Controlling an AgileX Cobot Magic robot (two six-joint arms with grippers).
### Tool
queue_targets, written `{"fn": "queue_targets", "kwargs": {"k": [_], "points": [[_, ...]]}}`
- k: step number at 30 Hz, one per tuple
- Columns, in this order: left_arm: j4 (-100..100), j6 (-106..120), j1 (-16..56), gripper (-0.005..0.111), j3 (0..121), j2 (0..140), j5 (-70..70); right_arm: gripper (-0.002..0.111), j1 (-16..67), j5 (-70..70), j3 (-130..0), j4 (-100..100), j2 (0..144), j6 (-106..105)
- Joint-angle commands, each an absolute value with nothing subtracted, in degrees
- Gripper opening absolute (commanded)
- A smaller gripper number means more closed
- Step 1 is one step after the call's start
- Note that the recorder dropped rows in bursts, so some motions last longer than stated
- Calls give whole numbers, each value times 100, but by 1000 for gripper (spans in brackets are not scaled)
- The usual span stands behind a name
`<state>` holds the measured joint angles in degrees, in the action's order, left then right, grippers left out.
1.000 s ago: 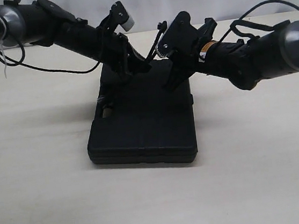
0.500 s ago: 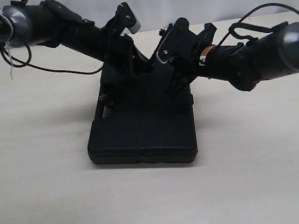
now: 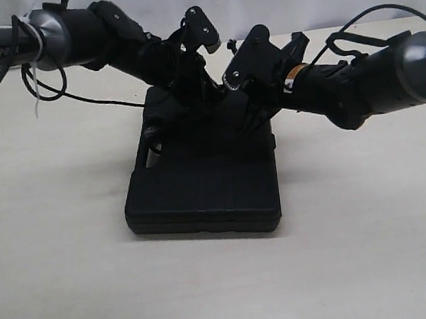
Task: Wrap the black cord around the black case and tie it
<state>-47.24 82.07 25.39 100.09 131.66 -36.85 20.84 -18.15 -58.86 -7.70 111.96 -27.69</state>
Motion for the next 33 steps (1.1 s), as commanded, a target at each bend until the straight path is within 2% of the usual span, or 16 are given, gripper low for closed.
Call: {"fn": "queue_targets", "kwargs": {"k": [1, 8, 15, 18, 20, 21, 24, 26, 32, 33], "points": [[-4499, 8105, 2571, 0, 10004, 12996, -4016, 4, 2074, -1810, -5923, -769, 11205, -2938], [-4098, 8523, 2663, 0, 10004, 12990, -4511, 4, 2074, -1810, -5923, -1249, 11205, -3176], [-4255, 7890, 2663, 0, 10004, 12990, -3715, 4, 2074, -1780, -5923, -1249, 11205, -3165], [-4197, 7877, 2663, 1, 10004, 12990, -3844, 4, 2074, -1780, -5923, -1249, 11205, -3165], [-4197, 7877, 2663, 14, 10004, 12990, -3935, 4, 2074, -1780, -5923, -1249, 11205, -3165], [-4197, 7877, 2663, 29, 10004, 12990, -4016, 4, 2074, -1768, -5923, -1249, 11205, -3165], [-4197, 7877, 2653, 55, 10004, 12980, -4032, 4, 2074, -1768, -5923, -1249, 11205, -3165], [-4075, 7672, 2598, 61, 10004, 12910, -4032, 4, 2074, -1753, -5923, -1249, 11205, -3165], [-4207, 7024, 2194, 61, 10004, 12601, -4296, 5, 2074, -1728, -5923, -1249, 11205, -3135], [-4327, 7024, 2096, 61, 10004, 12585, -4420, 9, 2074, -1728, -5923, -1249, 11205, -3057]]}}
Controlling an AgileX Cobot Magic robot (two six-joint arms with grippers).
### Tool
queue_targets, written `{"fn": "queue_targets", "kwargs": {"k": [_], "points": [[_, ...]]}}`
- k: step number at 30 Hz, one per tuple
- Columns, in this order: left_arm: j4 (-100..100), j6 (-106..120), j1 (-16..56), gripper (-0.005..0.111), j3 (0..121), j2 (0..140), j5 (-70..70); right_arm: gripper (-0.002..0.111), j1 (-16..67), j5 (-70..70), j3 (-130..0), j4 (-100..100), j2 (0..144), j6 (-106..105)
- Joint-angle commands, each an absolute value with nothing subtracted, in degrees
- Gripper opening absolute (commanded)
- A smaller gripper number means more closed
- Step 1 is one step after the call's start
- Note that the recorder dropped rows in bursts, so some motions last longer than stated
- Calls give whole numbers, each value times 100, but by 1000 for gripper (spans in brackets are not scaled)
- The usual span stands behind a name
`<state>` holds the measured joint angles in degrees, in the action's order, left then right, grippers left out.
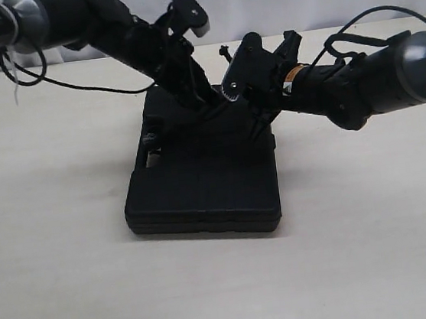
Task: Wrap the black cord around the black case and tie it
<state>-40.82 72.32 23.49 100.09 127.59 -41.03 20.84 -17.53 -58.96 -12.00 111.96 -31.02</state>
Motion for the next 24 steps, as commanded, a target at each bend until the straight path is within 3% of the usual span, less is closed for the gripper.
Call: {"fn": "queue_targets", "kwargs": {"k": [1, 7, 9, 24], "points": [[-4375, 7024, 2064, 61, 10004, 12585, -4433, 14, 2074, -1715, -5923, -1249, 11205, -3039], [-4411, 7036, 2040, 61, 10004, 12626, -4402, 49, 2074, -1589, -5923, -1249, 11205, -3039], [-4411, 7036, 2040, 61, 10004, 12626, -4402, 56, 2074, -1459, -5923, -1249, 11175, -3076], [-4411, 7045, 2040, 61, 10004, 12626, -4388, 57, 2074, 600, -5923, -1249, 10010, -2885]]}}
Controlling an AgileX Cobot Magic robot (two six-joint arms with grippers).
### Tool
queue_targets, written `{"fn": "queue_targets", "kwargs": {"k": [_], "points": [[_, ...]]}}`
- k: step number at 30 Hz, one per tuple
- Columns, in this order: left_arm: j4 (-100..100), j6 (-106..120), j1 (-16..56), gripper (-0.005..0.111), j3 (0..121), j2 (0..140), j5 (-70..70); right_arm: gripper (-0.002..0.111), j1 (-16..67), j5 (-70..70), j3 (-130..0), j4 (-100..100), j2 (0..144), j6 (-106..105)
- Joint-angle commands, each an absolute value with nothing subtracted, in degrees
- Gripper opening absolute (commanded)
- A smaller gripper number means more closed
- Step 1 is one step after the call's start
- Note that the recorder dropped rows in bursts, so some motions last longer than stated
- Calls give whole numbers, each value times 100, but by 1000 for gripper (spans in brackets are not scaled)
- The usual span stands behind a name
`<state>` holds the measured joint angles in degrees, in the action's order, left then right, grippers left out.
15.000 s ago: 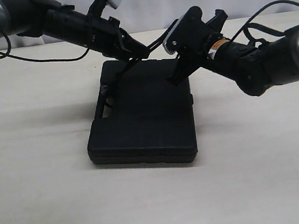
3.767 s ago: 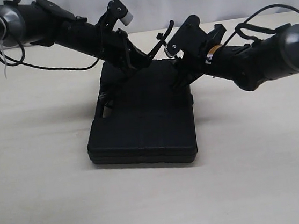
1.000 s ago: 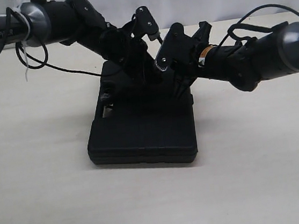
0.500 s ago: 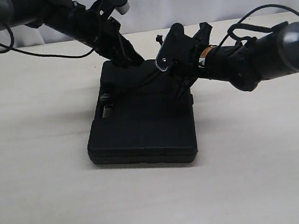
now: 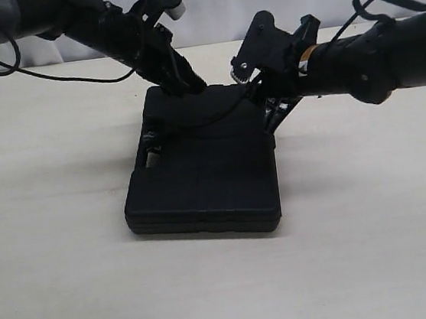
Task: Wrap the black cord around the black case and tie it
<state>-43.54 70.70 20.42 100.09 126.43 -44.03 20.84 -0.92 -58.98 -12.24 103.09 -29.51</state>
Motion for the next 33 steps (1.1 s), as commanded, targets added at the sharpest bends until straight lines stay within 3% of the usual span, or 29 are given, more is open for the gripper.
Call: {"fn": "queue_targets", "kwargs": {"k": [1, 13, 29, 31, 33], "points": [[-4411, 7045, 2040, 61, 10004, 12626, -4388, 57, 2074, 745, -5923, -1249, 9919, -2885], [-4411, 7045, 2040, 61, 10004, 12626, -4388, 57, 2074, 1191, -5923, -72, 9100, -2566], [-4411, 7045, 2040, 61, 10004, 12626, -4388, 57, 2074, 1731, -6642, 1243, 10203, -2788], [-4411, 7056, 2040, 61, 10004, 12626, -4387, 54, 2074, 1616, -6666, 1243, 10342, -2865], [-4411, 7056, 2040, 61, 10004, 12626, -4387, 44, 2074, 1481, -6666, 1243, 10454, -2954]]}}
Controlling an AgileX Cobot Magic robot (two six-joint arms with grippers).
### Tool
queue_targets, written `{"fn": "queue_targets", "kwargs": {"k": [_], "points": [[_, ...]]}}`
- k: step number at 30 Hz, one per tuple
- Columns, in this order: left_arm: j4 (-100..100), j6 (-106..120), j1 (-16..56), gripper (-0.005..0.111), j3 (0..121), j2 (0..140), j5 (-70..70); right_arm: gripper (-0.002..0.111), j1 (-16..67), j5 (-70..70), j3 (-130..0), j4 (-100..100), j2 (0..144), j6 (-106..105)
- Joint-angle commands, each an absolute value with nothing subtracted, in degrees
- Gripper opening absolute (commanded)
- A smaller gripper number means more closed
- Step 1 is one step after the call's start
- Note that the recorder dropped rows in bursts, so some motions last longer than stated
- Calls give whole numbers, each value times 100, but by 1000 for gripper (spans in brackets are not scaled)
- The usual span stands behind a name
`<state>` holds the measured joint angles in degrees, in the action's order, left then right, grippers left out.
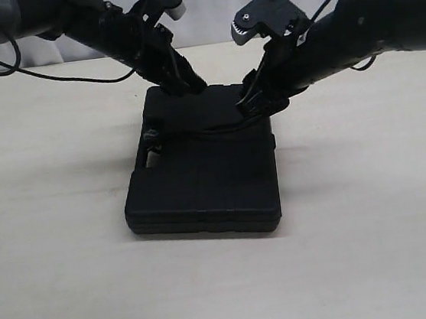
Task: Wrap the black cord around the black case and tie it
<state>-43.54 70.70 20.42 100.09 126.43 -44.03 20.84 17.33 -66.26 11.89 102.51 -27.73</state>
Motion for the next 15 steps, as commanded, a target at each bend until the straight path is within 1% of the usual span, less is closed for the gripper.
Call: {"fn": "queue_targets", "kwargs": {"k": [1, 3, 5, 9, 15], "points": [[-4411, 7056, 2040, 61, 10004, 12626, -4387, 36, 2074, 1419, -6666, 1243, 10493, -2980], [-4411, 7056, 2040, 61, 10004, 12626, -4387, 18, 2074, 1350, -6666, 1243, 10518, -3134], [-4423, 7056, 2040, 61, 10004, 12626, -4387, 4, 2074, 1301, -6666, 1243, 10476, -3217], [-4422, 7056, 2040, 61, 10004, 12626, -4485, 4, 2074, 1019, -6666, 1380, 10266, -3217], [-4422, 7583, 2179, 61, 10004, 12635, -4869, 4, 2084, 495, -6538, 2176, 9802, -3212]]}}
